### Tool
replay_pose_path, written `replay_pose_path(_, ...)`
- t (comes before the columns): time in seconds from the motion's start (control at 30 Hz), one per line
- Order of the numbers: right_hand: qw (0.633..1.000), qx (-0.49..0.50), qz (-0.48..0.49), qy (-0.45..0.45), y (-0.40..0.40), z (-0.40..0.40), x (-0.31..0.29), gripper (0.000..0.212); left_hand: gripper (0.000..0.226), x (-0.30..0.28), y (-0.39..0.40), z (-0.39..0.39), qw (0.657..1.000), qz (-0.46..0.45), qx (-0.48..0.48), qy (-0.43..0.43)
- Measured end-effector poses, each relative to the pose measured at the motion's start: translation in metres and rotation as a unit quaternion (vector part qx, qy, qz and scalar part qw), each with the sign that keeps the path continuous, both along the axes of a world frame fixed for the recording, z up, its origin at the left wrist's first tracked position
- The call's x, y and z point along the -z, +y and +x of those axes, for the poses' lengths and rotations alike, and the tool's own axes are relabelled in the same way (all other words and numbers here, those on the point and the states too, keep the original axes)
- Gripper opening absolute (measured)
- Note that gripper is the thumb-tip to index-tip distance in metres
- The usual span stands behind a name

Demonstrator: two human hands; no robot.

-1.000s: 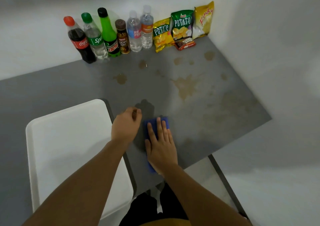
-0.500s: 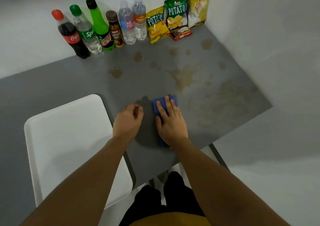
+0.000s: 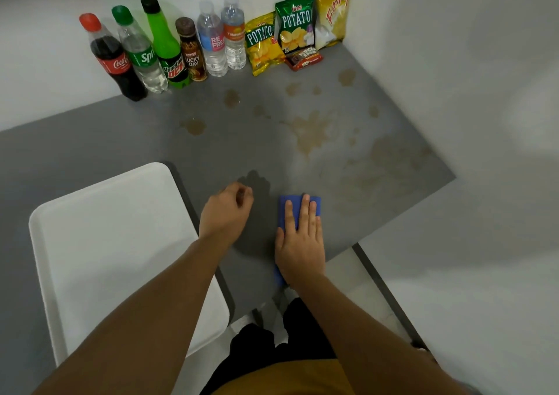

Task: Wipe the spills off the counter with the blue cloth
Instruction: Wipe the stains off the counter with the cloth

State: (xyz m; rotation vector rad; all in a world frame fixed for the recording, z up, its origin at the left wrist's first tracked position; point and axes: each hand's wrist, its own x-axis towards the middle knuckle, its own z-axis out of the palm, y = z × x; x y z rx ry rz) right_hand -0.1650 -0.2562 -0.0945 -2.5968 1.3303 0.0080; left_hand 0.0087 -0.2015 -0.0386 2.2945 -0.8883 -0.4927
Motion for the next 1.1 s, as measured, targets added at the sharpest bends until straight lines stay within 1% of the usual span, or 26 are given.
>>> replay_pose_path(0.13,0.998,-0.052,0.02,-0.018,0.004,0.017,-0.002,0.062,0.038,-0.003,-0.003,-0.003,1.0,0.016,0.008,-0.009)
replay_pose_path(0.27,0.992,-0.114,0.028,-0.05,-0.031,0.021,-0.007,0.062,0.042,-0.006,-0.01,-0.002,0.999,0.035,0.009,-0.022)
replay_pose_path(0.37,0.989,-0.132,0.041,-0.056,-0.066,0.021,-0.008,0.063,0.042,-0.007,-0.017,-0.002,0.999,0.03,-0.007,-0.025)
replay_pose_path(0.57,0.994,-0.085,0.027,-0.059,-0.139,-0.01,-0.011,0.062,0.041,-0.014,-0.041,-0.009,0.999,0.021,-0.032,-0.023)
replay_pose_path(0.7,0.998,-0.054,0.013,-0.038,-0.164,-0.044,-0.009,0.062,0.041,-0.014,-0.053,-0.015,0.999,0.016,-0.039,-0.013)
replay_pose_path(0.93,1.0,-0.018,-0.005,-0.014,-0.14,-0.07,-0.01,0.063,0.033,-0.015,-0.065,-0.024,1.0,0.021,-0.023,0.006)
replay_pose_path(1.03,1.0,-0.007,-0.021,-0.02,-0.117,-0.069,-0.008,0.063,0.031,-0.016,-0.07,-0.027,1.0,0.023,-0.017,0.011)
replay_pose_path(1.1,1.0,-0.007,-0.014,-0.02,-0.102,-0.061,-0.006,0.063,0.031,-0.017,-0.074,-0.029,1.0,0.023,-0.018,0.01)
